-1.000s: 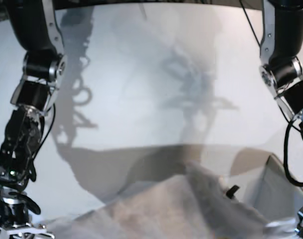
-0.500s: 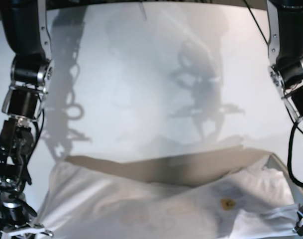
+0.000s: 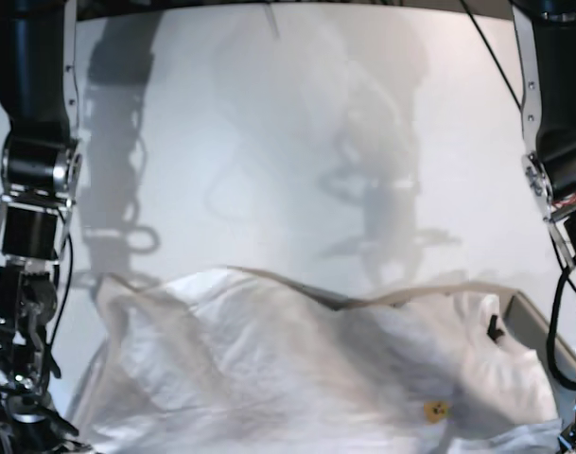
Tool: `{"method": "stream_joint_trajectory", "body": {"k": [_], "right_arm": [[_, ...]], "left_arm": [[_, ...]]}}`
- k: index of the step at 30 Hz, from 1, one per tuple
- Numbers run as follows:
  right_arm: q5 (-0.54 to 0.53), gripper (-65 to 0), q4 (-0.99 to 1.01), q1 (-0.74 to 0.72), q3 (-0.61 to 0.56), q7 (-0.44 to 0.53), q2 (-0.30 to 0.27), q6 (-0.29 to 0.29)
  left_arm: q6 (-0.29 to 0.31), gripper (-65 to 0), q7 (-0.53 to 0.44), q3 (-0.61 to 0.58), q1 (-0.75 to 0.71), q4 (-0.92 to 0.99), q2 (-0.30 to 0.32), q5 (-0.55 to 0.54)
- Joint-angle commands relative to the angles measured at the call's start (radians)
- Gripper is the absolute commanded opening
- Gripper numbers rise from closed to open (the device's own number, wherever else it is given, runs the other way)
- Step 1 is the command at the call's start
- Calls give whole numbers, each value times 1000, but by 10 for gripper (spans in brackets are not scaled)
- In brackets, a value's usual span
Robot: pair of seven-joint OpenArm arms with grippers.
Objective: Layout the t-shirt on the table in an organized manner, then fold the t-shirt properly
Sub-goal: 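Lift the shirt again with both grippers and swing it over the table, then lay the shirt flat with both grippers, printed front up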
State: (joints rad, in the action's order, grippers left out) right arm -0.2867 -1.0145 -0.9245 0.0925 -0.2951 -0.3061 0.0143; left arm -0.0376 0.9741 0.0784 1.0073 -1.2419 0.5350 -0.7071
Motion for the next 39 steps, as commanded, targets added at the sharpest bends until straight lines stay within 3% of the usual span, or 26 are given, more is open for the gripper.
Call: {"method": "stream_joint_trajectory", "body": {"k": [1, 4, 8, 11, 13, 16, 27, 31, 35, 39], "right_arm": [[10, -650, 33, -71, -1, 24, -20, -21], [8, -650, 170, -160, -17, 38, -18, -21], [8, -650, 207, -255, -17, 142, -9, -24], [8, -650, 202, -281, -18, 158, -14, -24], [8, -650, 171, -250, -20, 158, -23, -21], [8, -650, 104, -160, -20, 158, -41, -21], [5, -650, -373, 330, -12, -25, -63, -24], [5, -650, -510, 522, -12, -75, -61, -29], [5, -650, -590, 704, 10, -82, -21, -29], [5, -650, -633, 836, 100, -82, 58, -21]], "left_arm": [[0, -650, -59, -24, 46, 27, 14, 4], [0, -650, -146, -82, 81, 121, 14, 4], [0, -650, -159, -85, 153, 138, 14, -3], [-3, -650, -99, -76, 161, 27, 21, -3], [-3, -650, -4, -41, 123, -66, 37, -3], [-3, -650, 79, 10, 25, -169, 40, -3], [-3, -650, 95, 180, -577, -563, 37, -3], [0, -650, 95, 232, -781, -646, -31, -3], [0, -650, 87, 235, -939, -652, -88, -1], [0, -650, 84, 240, -1059, -654, -120, -1]]}}
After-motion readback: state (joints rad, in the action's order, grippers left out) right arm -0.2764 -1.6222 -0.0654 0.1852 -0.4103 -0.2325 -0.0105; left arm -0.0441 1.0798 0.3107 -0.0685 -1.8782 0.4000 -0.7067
